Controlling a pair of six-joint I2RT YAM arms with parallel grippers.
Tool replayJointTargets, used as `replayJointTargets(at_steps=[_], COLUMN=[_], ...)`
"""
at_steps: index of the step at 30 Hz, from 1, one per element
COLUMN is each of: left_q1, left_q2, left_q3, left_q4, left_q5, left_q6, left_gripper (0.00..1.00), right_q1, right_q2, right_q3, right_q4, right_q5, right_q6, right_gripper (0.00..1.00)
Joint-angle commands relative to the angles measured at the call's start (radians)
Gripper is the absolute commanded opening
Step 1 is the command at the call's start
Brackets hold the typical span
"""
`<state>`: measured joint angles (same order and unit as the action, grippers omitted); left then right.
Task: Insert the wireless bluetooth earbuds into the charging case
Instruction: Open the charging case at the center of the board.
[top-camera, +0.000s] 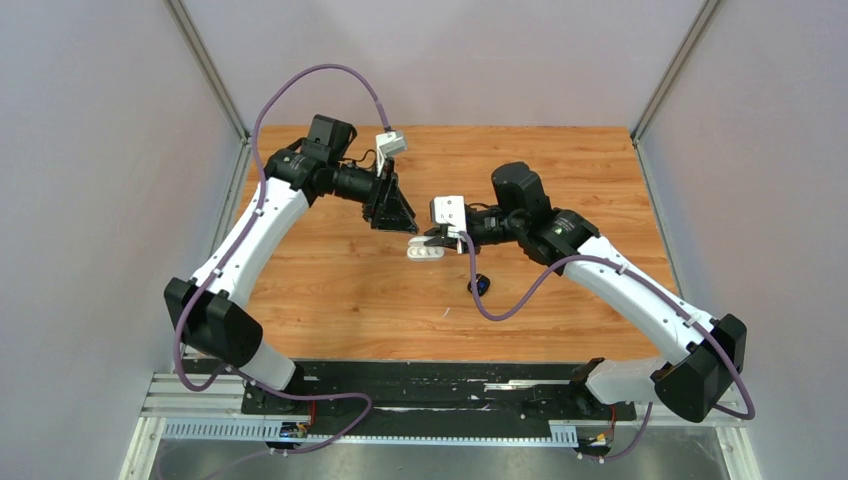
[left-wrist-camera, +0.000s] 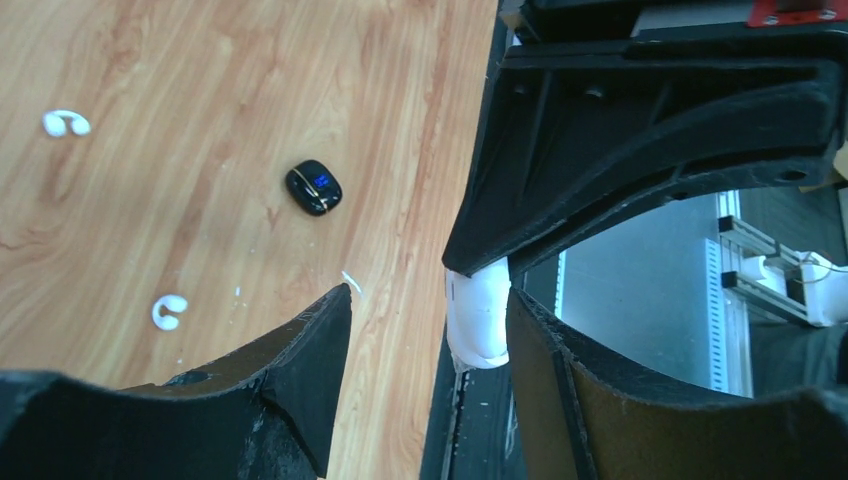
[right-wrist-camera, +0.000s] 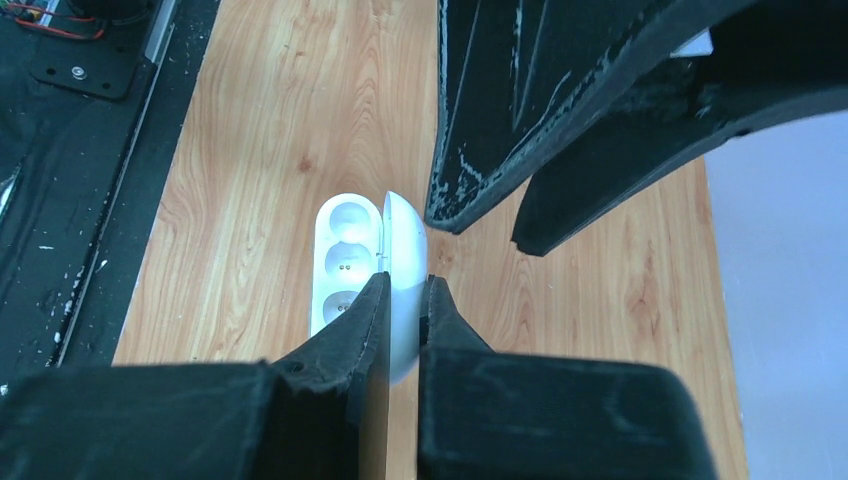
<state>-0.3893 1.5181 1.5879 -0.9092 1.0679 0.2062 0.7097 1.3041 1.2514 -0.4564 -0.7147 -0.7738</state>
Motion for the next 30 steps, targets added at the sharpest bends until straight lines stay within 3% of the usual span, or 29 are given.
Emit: replayJointTargets(at_steps=[1, 9, 24, 30], left_q1=[-0.025, -0.056, -0.07, -0.072], left_q2=[0.032, 0.093, 0.135, 0.147], left_q3=[0.069, 0.119, 0.159, 0.18], left_q4=[-0.096, -0.235, -0.281, -0.346], left_q5=[0.014, 0.026, 0.054, 0.066], left_q6=[0.003, 0.088, 0.139, 0.21], left_gripper=[0.65, 0.64, 0.53, 0.6], right_q1=[0.01, 0.021, 0.033, 0.033], right_q2=[-0.037, -0.029, -0.023, -0.02], right_q3=[0.0, 0.005, 0.003, 0.0], right_q4=[0.009, 0.01, 0.017, 0.021], right_q5=[0.004, 0.012, 0.013, 0.014], right_q6=[-0.05, -0.056, -0.048, -0.04], right_gripper=[0.0, 0.0, 0.0, 0.0])
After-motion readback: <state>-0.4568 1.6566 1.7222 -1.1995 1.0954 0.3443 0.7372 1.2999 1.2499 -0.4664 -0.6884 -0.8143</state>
